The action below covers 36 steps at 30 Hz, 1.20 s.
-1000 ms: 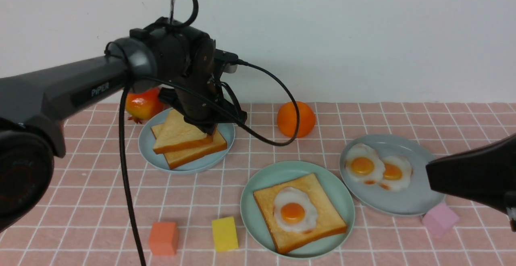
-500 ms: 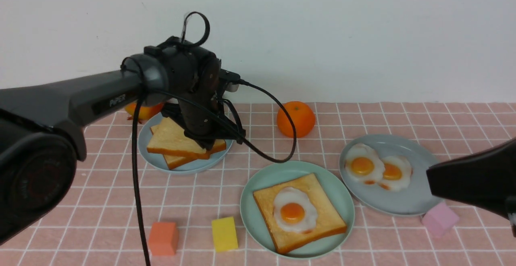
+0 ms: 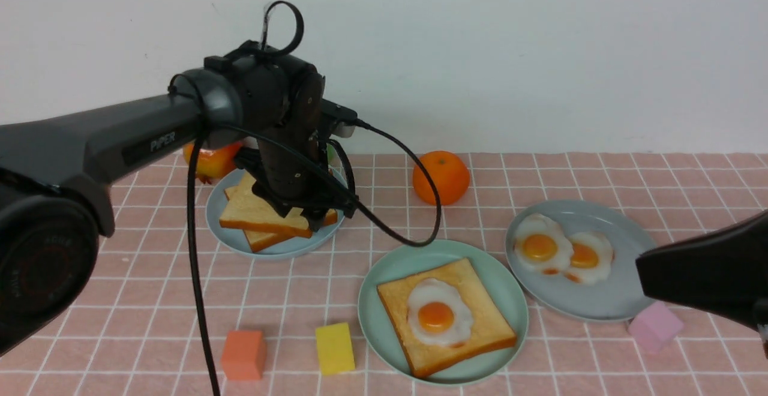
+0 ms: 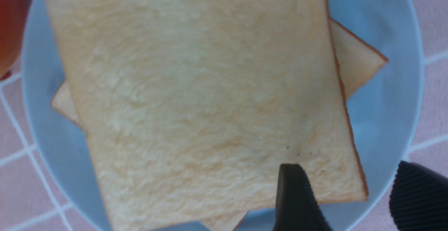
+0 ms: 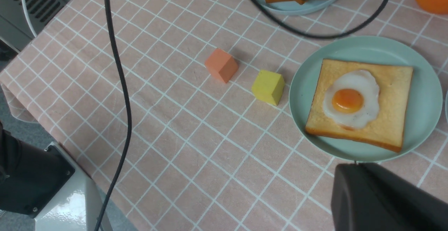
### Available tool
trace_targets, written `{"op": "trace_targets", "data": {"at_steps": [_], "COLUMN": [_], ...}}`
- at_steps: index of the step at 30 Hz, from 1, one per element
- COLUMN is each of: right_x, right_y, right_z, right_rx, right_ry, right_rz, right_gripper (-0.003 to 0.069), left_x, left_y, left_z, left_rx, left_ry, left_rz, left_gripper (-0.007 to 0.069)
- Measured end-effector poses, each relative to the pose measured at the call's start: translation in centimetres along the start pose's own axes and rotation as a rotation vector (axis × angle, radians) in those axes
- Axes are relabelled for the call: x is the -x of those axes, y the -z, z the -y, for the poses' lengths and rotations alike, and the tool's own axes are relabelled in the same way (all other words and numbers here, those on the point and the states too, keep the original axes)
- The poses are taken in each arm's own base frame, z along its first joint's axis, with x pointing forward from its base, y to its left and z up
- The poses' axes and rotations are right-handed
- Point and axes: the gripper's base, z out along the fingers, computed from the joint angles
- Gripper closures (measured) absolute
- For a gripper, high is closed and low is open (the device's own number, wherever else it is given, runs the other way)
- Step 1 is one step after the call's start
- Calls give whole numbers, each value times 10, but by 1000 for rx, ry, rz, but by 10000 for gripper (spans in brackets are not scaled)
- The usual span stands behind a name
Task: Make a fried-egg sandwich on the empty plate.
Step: Use the left arm to grab a slice of bread
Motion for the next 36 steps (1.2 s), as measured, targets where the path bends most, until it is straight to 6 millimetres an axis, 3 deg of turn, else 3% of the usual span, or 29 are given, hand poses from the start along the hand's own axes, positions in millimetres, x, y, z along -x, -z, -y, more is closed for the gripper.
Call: {"op": "trace_targets", "data": {"at_steps": [10, 15, 27, 30, 33, 35, 36], "right_x": [0, 0, 0, 0, 0, 0, 0], "right_y": [0, 0, 0, 0, 0, 0, 0], "right_z": [0, 0, 0, 0, 1, 1, 1], "right_rx": [-4, -4, -5, -5, -6, -7, -7], "right_ry": [5, 5, 6, 6, 8, 8, 8], "right_rz": [-1, -1, -1, -1, -2, -2, -2], "right_gripper": [606, 605, 602, 602, 596, 595, 594], "left_x": [1, -2, -1, -1, -1, -1, -1], "left_y": [-1, -17, -20, -21, -22, -21, -21], "left_z": [1, 3, 0, 0, 0, 0, 0], "left_rx": [-10, -8, 20, 23, 28, 28, 26], "left_ry": [-153, -159, -61, -63, -64, -63, -60], "left_rz": [17, -10, -2, -5, -8, -8, -10], "left_gripper": [207, 206, 214, 250, 358, 389, 460]}}
